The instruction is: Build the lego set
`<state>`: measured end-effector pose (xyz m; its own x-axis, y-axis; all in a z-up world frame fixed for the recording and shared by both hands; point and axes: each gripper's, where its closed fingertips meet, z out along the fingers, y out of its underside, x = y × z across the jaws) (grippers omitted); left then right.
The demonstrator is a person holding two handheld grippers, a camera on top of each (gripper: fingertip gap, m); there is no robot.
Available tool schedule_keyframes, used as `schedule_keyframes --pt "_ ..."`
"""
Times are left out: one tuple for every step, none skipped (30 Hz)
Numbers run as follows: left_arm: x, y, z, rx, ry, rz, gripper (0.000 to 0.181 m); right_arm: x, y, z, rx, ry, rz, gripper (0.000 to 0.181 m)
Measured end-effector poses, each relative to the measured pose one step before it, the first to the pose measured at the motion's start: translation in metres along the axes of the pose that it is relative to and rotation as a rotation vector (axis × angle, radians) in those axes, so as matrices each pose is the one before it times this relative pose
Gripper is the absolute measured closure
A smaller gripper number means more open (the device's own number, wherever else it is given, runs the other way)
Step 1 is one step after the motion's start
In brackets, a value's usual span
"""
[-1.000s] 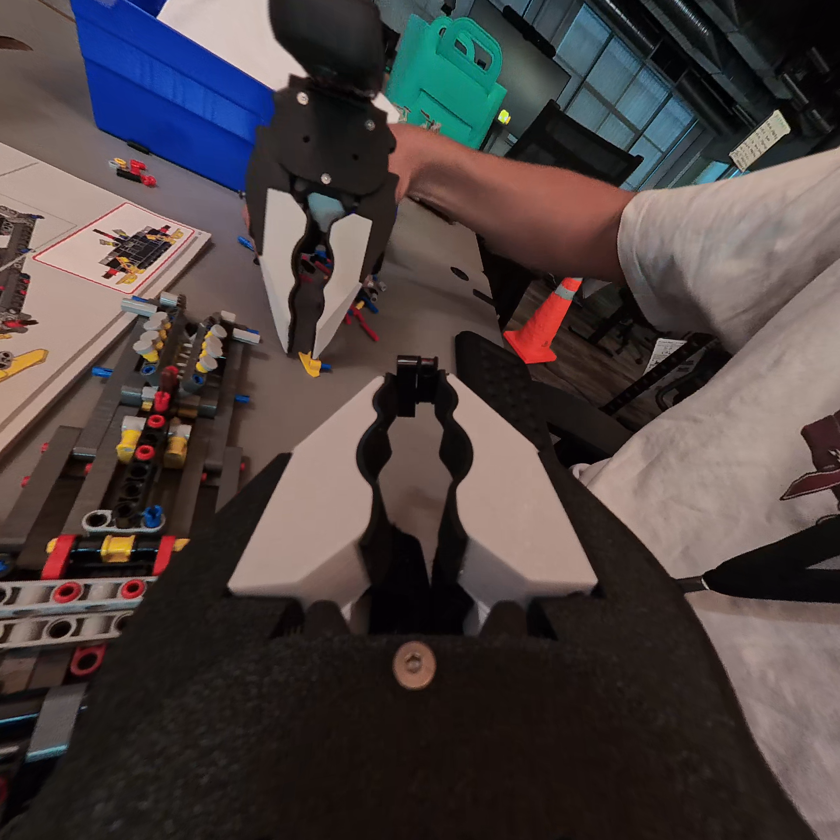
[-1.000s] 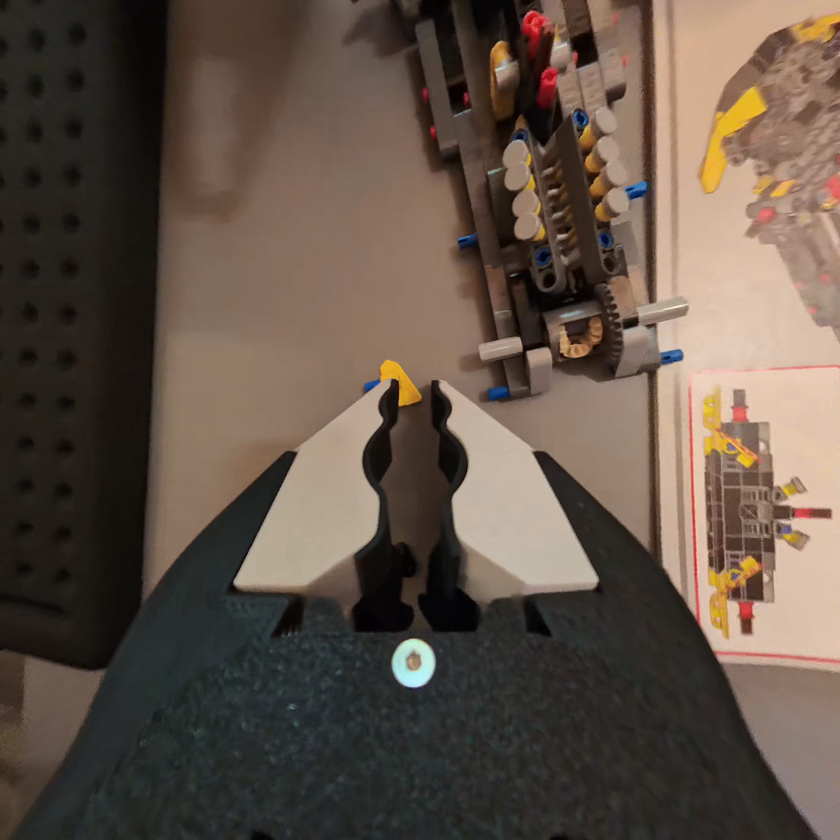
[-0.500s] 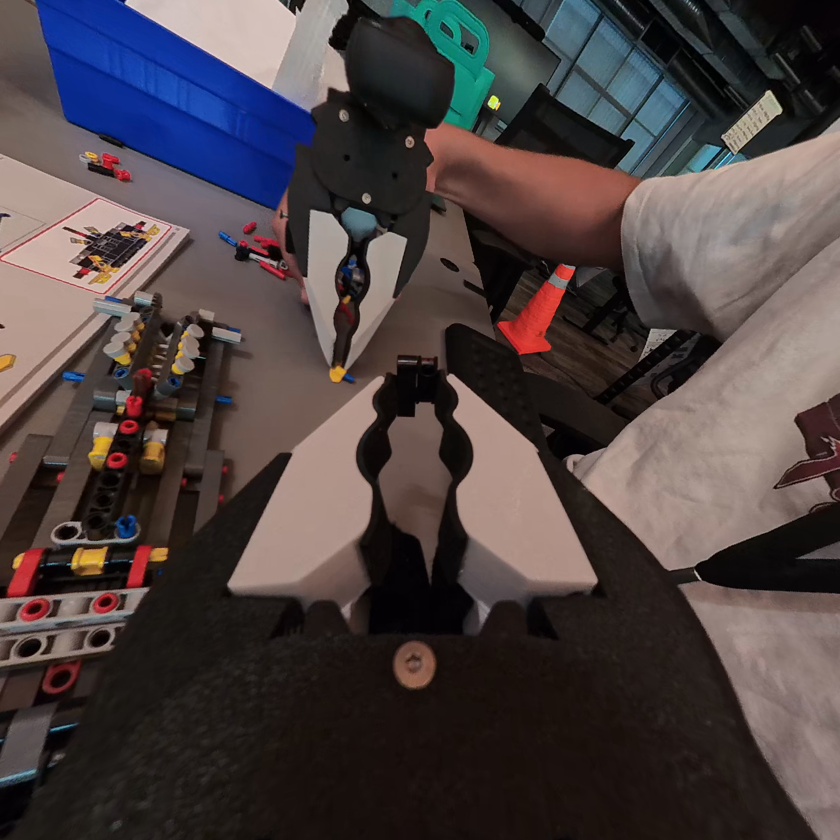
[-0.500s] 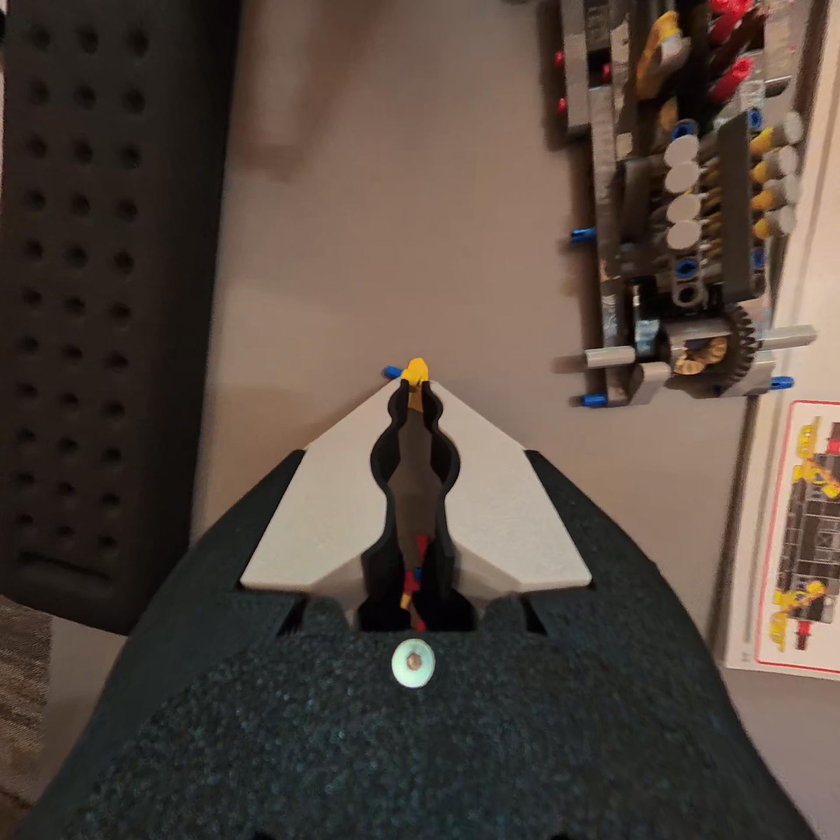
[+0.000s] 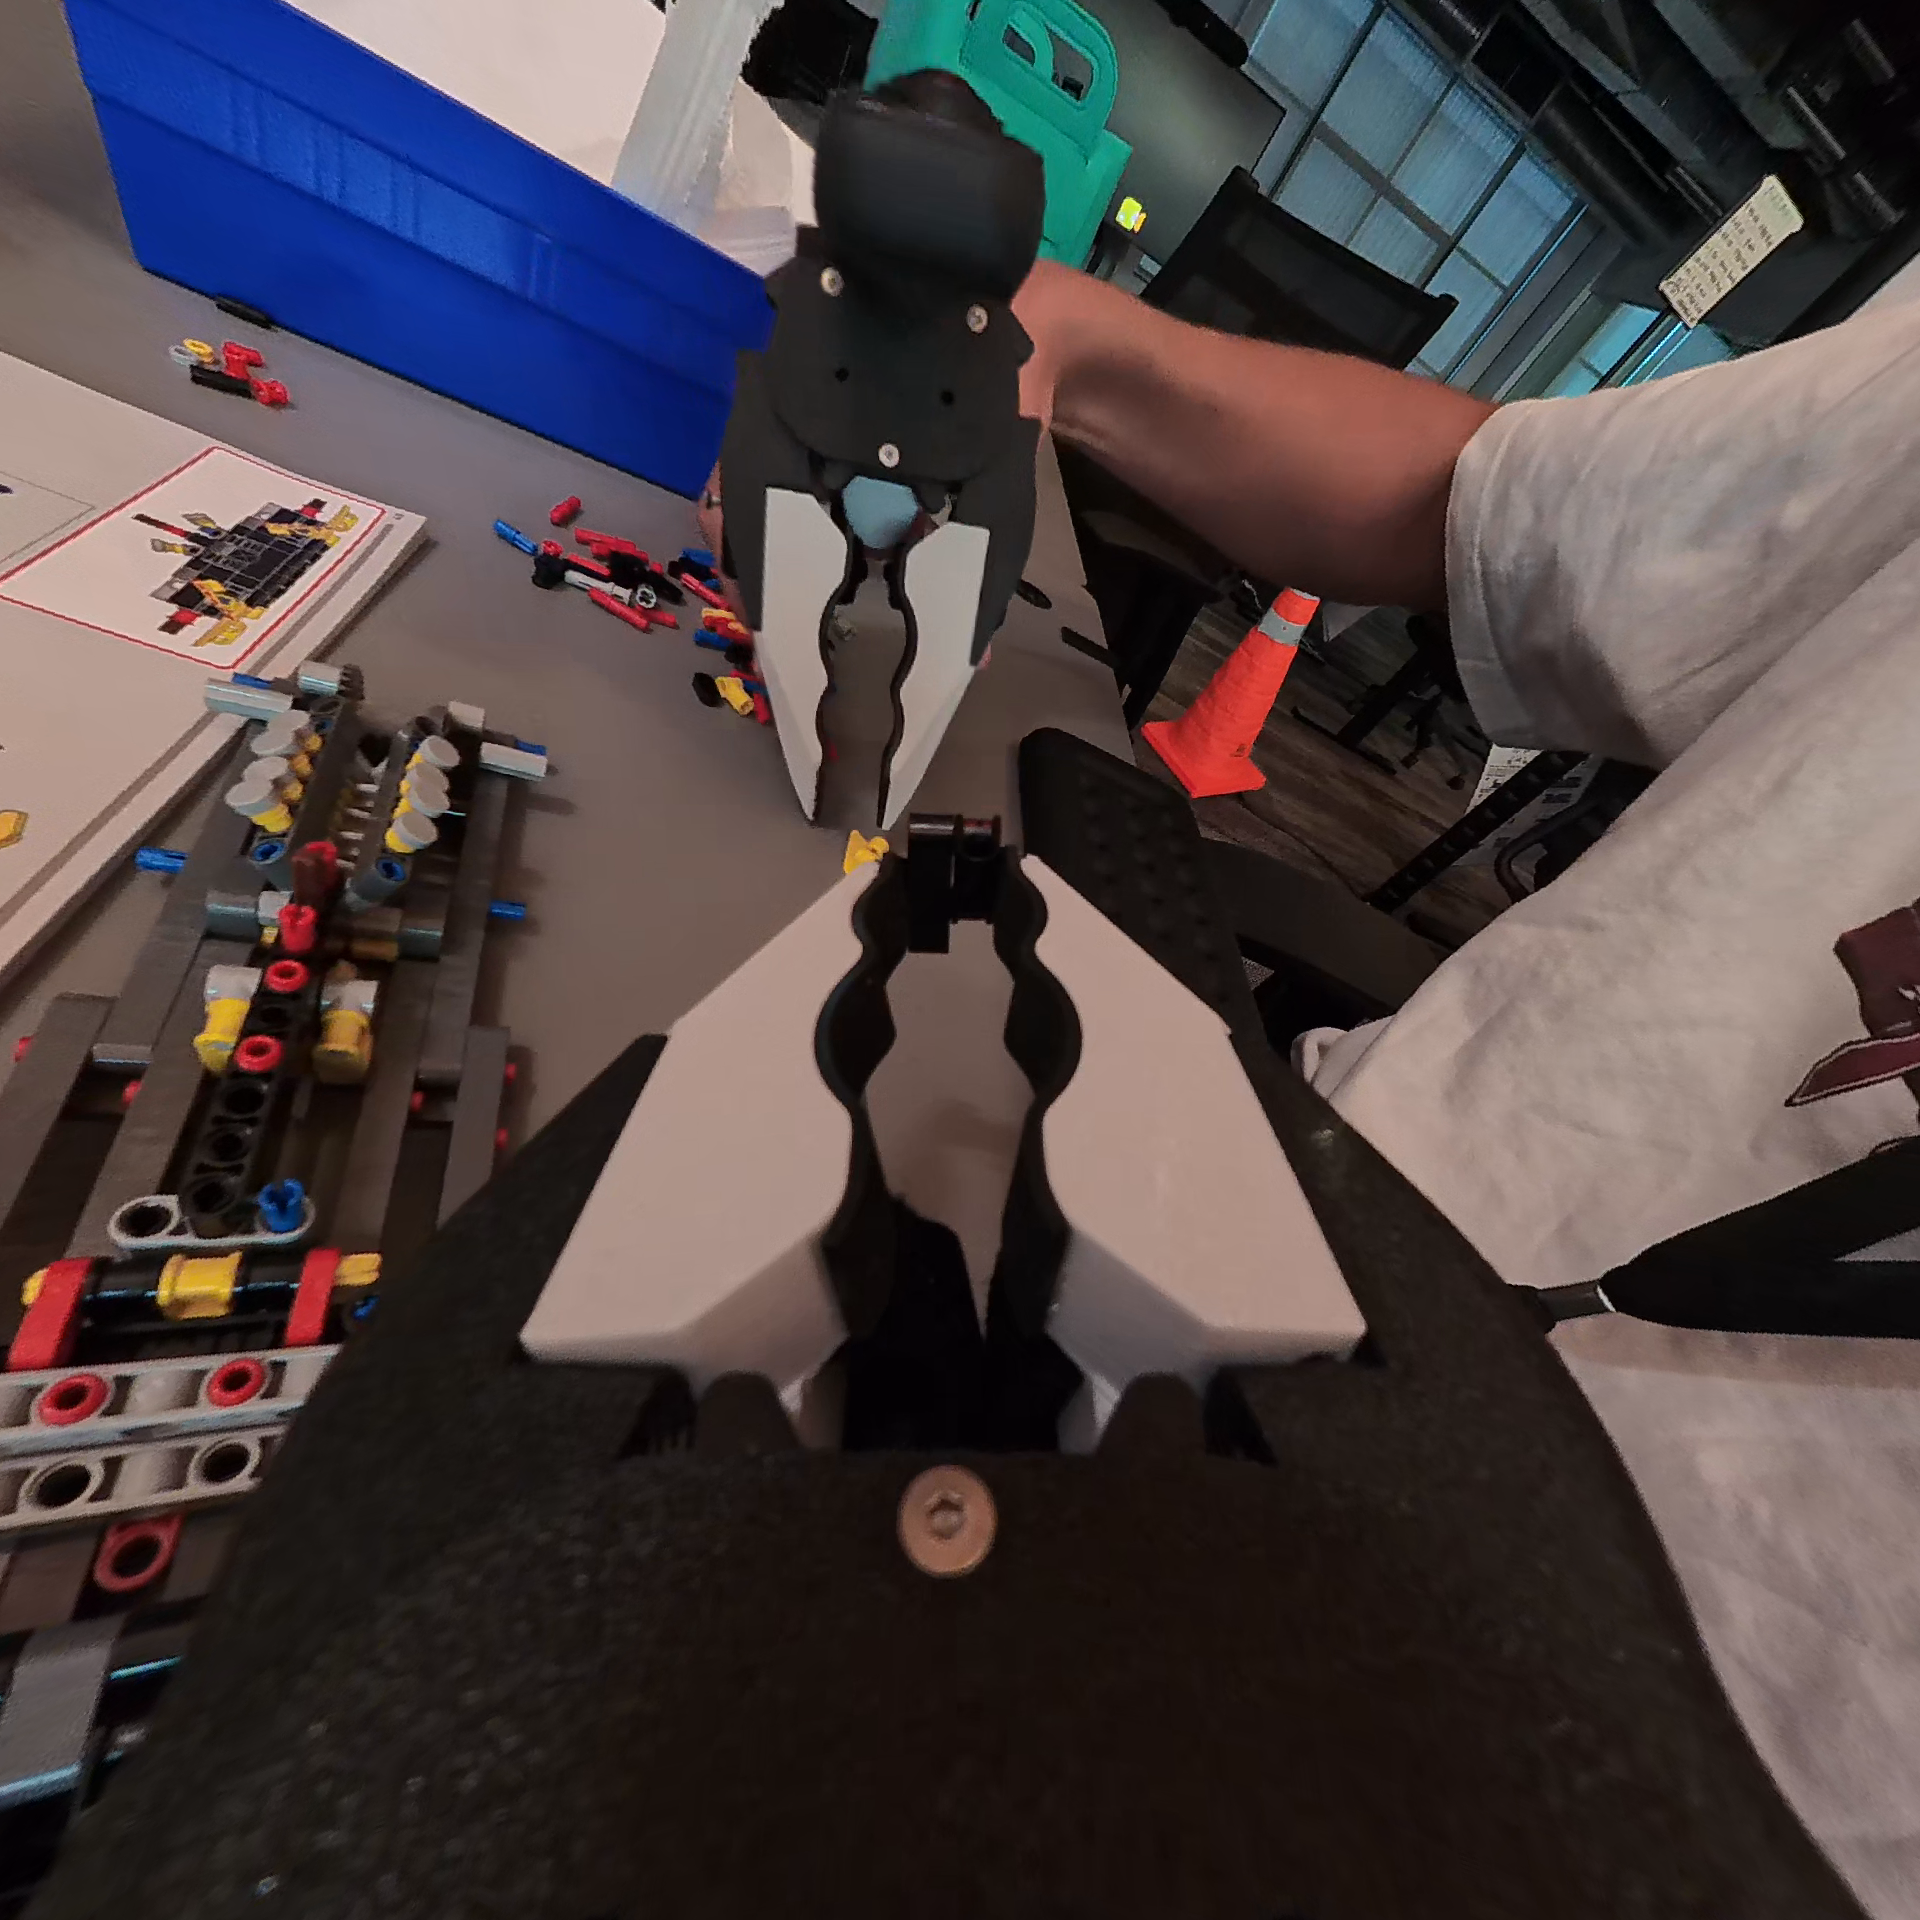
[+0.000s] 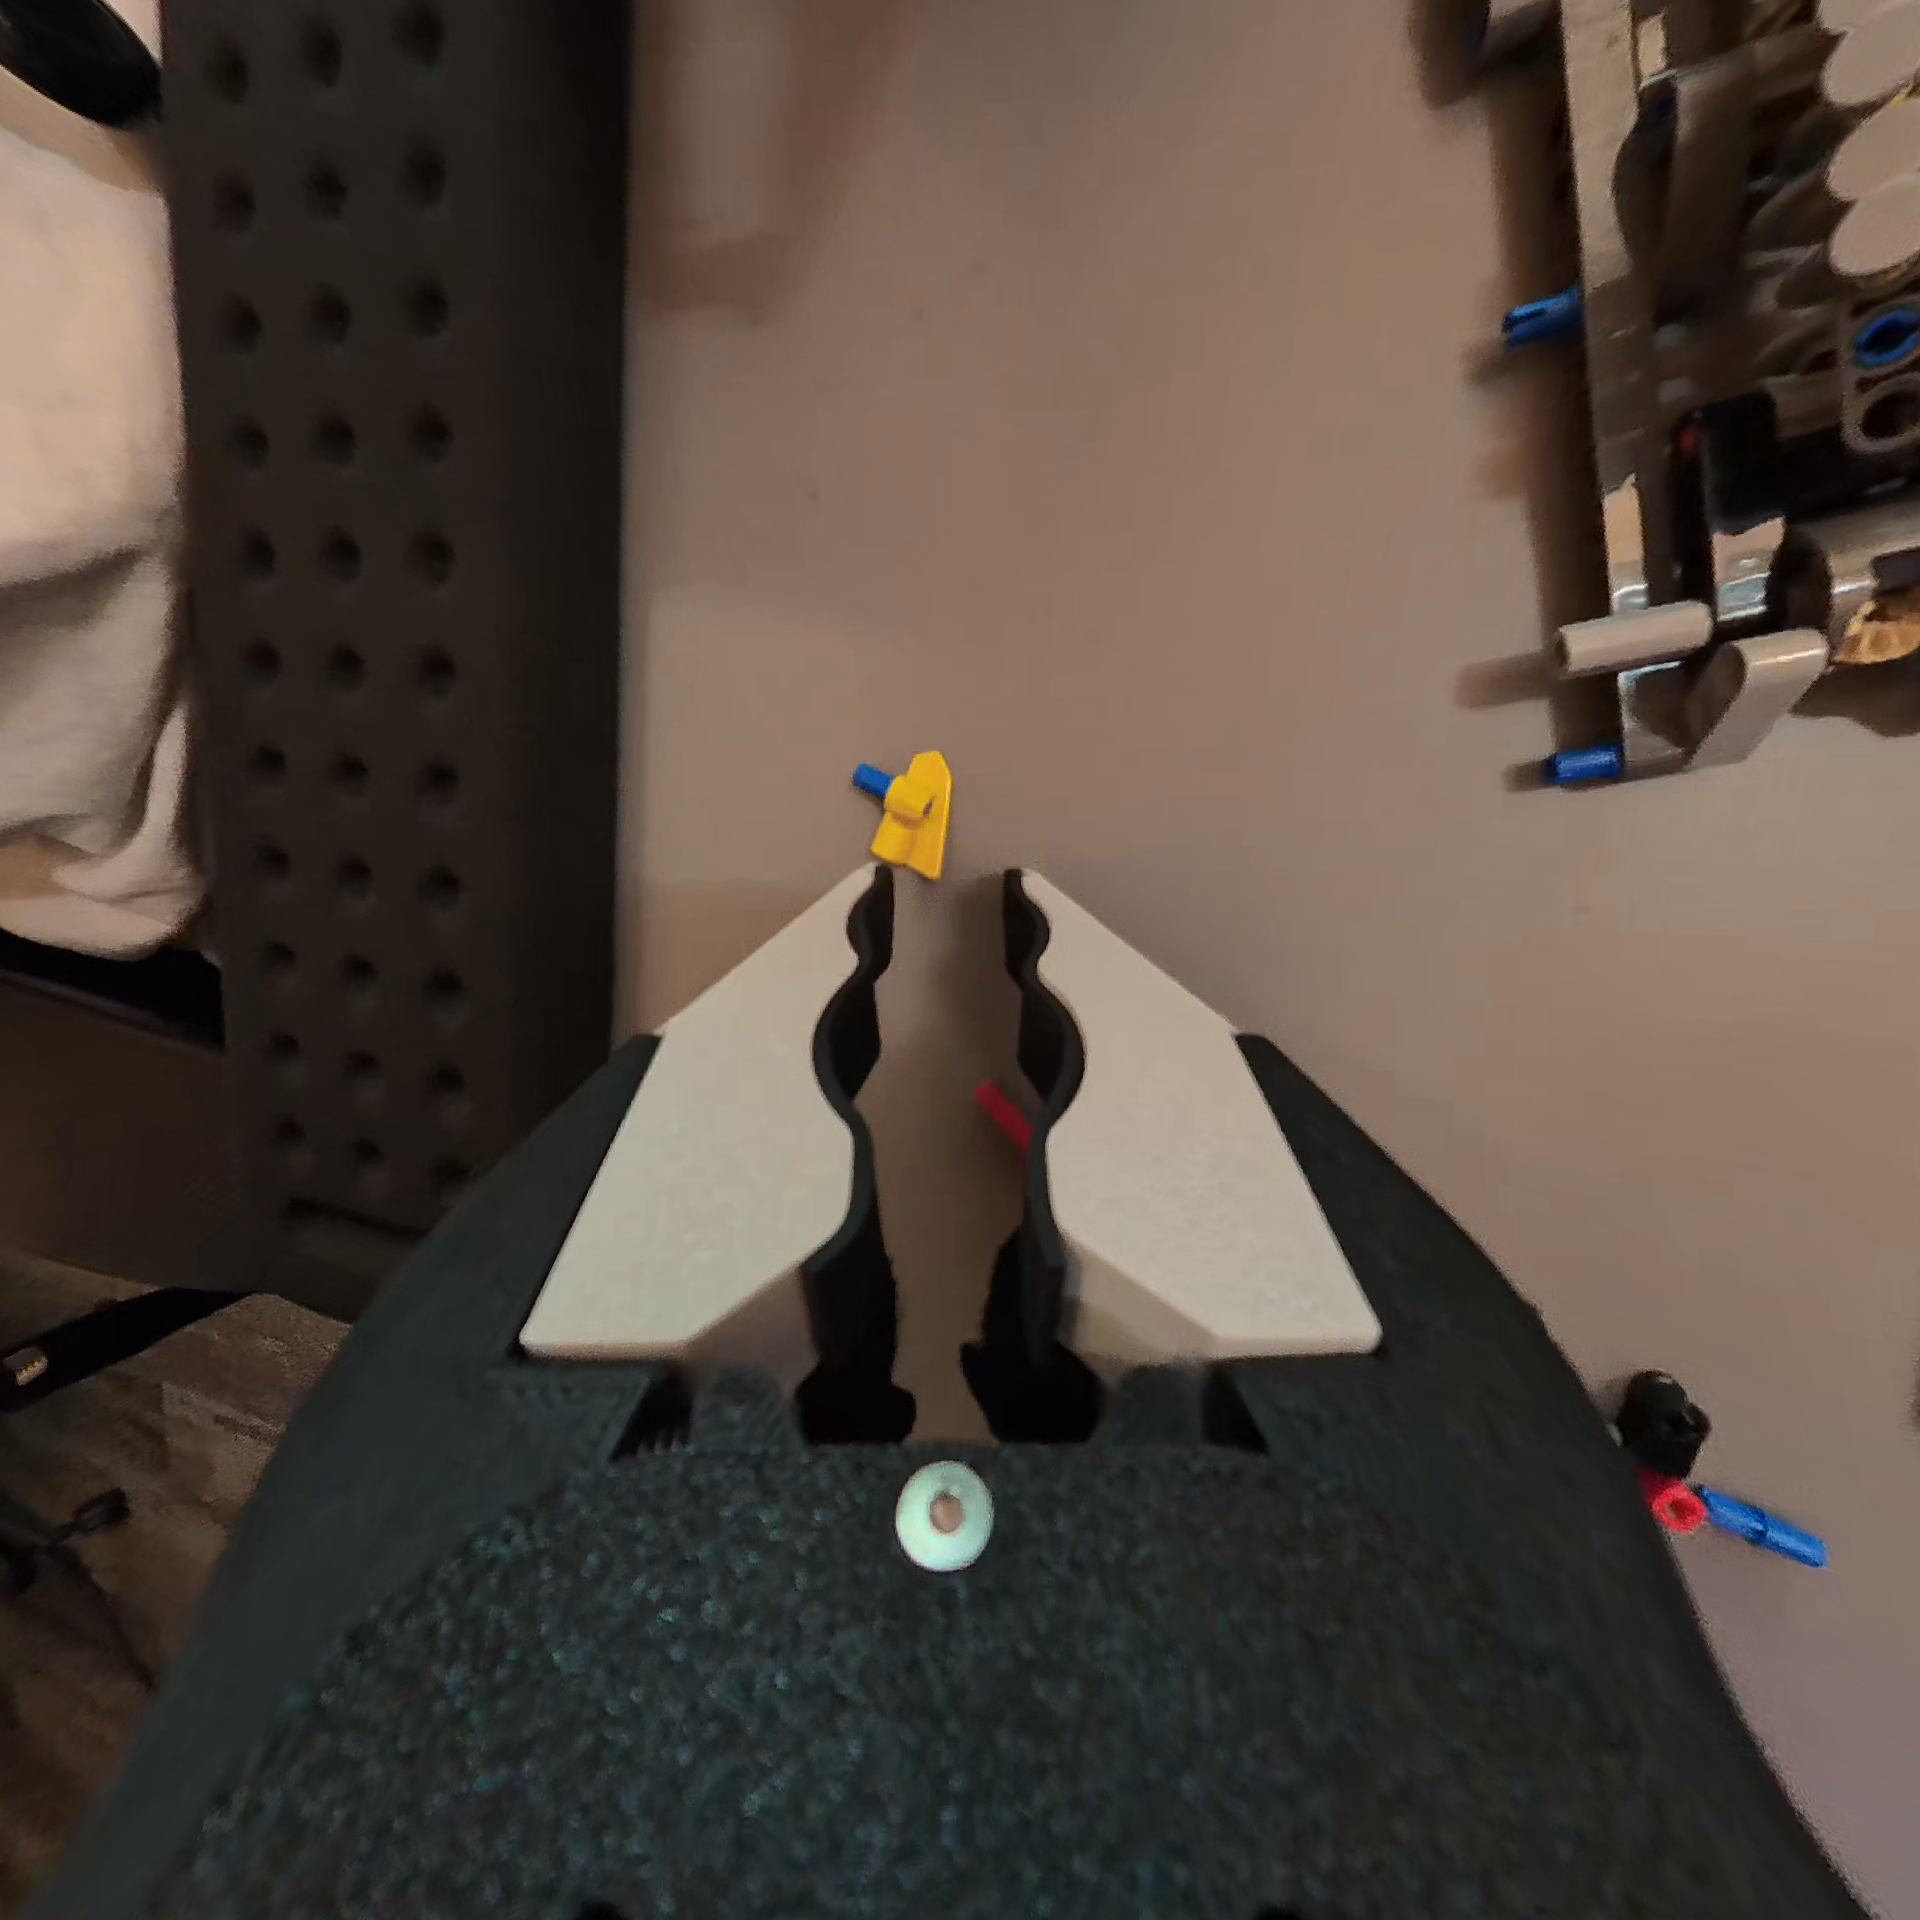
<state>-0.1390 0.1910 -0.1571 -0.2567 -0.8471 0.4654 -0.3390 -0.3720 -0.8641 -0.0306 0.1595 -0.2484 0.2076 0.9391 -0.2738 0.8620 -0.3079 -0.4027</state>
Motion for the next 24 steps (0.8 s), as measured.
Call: schedule_keyframes --pt "-0.00006 -0.00005 -0.00009 -0.0002 0.0004 -0.0007 0.166 -0.00106 0.00054 0.00126 -0.0104 0.0135 -0.0046 0.162" --pt "0.00014 -0.00011 -0.00014 0.0001 0.0008 -0.0005 0.166 -0.00176 -0.00172 0.00078 -0.0002 0.0115 -0.0081 0.162" --pt "0.00035 -0.00018 0.00003 0.0007 0.0019 -0.0005 0.167 0.00094 -0.00148 0.00027 -0.0069 0.0275 -0.0083 0.162" --pt "0.00038 0.00014 0.00025 -0.0003 0.0018 -0.0007 0.167 0.00223 0.00001 -0.00015 -0.0216 0.036 -0.0109 0.162" --pt "0.00018 0.00051 0.0004 -0.0019 0.001 -0.0004 0.166 0.00094 0.00046 -0.00045 -0.0293 0.0315 -0.0179 0.162" --pt "0.00009 0.00078 0.00045 -0.0033 0.0006 0.0003 0.166 0.00098 -0.00071 -0.00029 -0.0244 0.0338 -0.0167 0.162" --pt "0.0002 0.00076 0.00046 -0.0035 0.0006 0.0005 0.166 -0.00143 -0.00162 0.00032 -0.0159 0.0169 -0.0142 0.162" --pt "0.00022 0.00041 0.00023 -0.0017 0.0003 0.0008 0.166 -0.0027 -0.00198 0.00079 -0.0095 0.0051 -0.0055 0.162" --pt "0.00017 -0.00001 0.00006 0.0 0.0001 0.0008 0.166 -0.00215 -0.00117 0.0011 -0.0123 0.0071 -0.0048 0.161" --pt "0.00016 -0.00018 0.00002 0.0003 0.0002 0.0008 0.166 -0.00103 -0.00092 0.00059 -0.0097 0.0142 -0.0061 0.162" --pt "0.0001 -0.00013 -0.00008 0.0002 -0.0004 0.0007 0.166 0.00029 0.00074 0.00085 -0.0143 0.0186 -0.0015 0.162" --pt "-0.00012 -0.00014 -0.0002 0.0006 -0.0007 0.0005 0.166 -0.00063 0.00146 0.00119 -0.0137 0.0065 0.0024 0.162" --pt "0.00006 -0.00014 -0.00007 0.0006 -0.0001 -0.0001 0.166 -0.00153 0.00043 0.00108 -0.002 -0.0029 0.0075 0.162" --pt "0.00024 -0.00007 -0.00004 0.0004 0.0005 -0.0002 0.167 -0.00112 -0.00137 0.00029 0.0138 -0.0026 0.0099 0.164" --pt "0.00024 0.00001 0.00005 -0.0002 0.0005 0.0006 0.166 -0.00154 -0.00066 -0.00004 0.0093 -0.0052 0.0052 0.165" --pt "0.00027 0.00007 0.00007 -0.0007 -0.0003 0.0017 0.166 -0.00078 -0.00053 -0.00029 0.0097 -0.0018 0.0046 0.168" --pt "0.00023 0.00001 0.00017 -0.0005 -0.0001 0.0022 0.166 0.00035 -0.00111 -0.00024 0.0145 0.0021 0.0041 0.171" --pt "0.00034 0.0001 0.00019 -0.0005 0.0005 0.0014 0.166 0.00056 -0.00095 0.00003 0.0153 0.0032 0.0029 0.174" --pt "0.00012 0.00022 0.00021 -0.0009 0.0004 0.0001 0.166 -0.00007 -0.00031 0.00039 0.0127 -0.0008 -0.0011 0.175" --pt "-0.00008 0.0003 0.00018 -0.0012 -0.0002 -0.0002 0.166 -0.00009 -0.00003 0.00026 0.01 0.0012 -0.0091 0.175" --pt "-0.00006 0.00024 0.0 -0.0008 -0.0006 0.0003 0.166 0.00038 -0.00018 0.0001 0.0108 0.0057 -0.0097 0.175" --pt "-0.00009 -0.0001 -0.00001 0.0001 -0.0006 0.0006 0.166 0.00025 -0.00019 0.00002 0.0076 0.005 -0.0051 0.175" --pt "-0.00018 -0.00005 -0.0001 0.0004 -0.0007 0.0005 0.166 0.00038 -0.00002 0.0 0.0057 0.0043 0.0 0.175" --pt "-0.00013 -0.00014 -0.00012 0.0004 -0.0009 0.0 0.166 0.00115 -0.00005 -0.00013 0.0055 0.0074 0.0025 0.175"
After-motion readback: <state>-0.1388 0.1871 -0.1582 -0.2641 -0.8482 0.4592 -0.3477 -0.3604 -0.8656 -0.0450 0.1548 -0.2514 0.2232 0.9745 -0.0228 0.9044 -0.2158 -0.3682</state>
